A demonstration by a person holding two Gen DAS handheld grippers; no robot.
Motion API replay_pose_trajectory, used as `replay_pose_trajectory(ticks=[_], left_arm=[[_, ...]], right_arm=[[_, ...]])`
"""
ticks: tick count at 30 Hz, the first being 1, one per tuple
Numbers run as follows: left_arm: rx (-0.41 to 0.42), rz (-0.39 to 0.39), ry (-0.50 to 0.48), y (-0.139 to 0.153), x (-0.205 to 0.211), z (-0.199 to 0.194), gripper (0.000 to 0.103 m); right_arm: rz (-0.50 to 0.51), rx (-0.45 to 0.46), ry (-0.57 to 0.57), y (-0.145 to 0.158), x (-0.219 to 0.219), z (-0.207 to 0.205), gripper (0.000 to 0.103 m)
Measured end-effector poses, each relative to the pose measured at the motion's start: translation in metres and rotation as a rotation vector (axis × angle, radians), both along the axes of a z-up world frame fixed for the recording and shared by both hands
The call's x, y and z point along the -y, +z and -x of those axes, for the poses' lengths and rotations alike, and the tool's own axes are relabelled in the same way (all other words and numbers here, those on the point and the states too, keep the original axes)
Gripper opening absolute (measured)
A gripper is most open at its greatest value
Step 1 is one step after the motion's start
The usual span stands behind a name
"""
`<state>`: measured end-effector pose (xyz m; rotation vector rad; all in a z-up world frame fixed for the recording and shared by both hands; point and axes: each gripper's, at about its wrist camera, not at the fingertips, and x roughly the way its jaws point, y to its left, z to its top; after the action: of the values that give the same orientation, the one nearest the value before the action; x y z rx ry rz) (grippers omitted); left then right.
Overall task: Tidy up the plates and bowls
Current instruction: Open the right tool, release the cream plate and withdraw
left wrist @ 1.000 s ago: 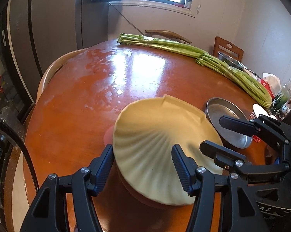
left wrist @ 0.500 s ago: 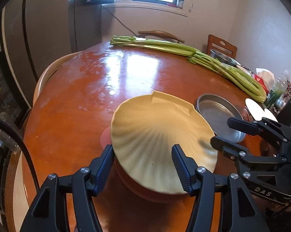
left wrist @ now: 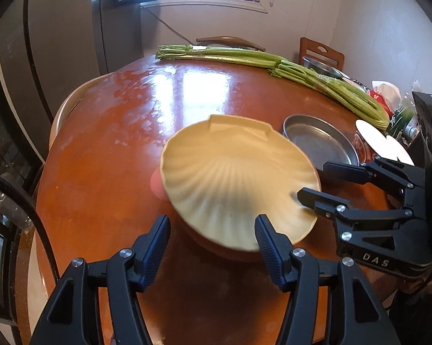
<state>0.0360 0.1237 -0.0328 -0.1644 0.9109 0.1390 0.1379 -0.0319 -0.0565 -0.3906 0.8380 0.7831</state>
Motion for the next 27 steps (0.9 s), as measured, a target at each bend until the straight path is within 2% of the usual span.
replay_pose_trajectory(ticks=[6,17,27], left_arm=[[0.008,-0.004,0.051,0.003,-0.016,0.011,0.060],[-0.021,0.033,0.059,-0.011,-0.027,0.002,0.061],[0.033,-0.014,0.094,0.011,-0.024,0.010,0.061]], right_arm=[[-0.015,-0.016,0.016,0.000,0.000,0.008,0.055],[-0.025,-0.032,0.019,-0.001,-0.015,0.015,0.055],[-0.104,-0.035,-0.037,0.018,0.007,0.013,0.055]])
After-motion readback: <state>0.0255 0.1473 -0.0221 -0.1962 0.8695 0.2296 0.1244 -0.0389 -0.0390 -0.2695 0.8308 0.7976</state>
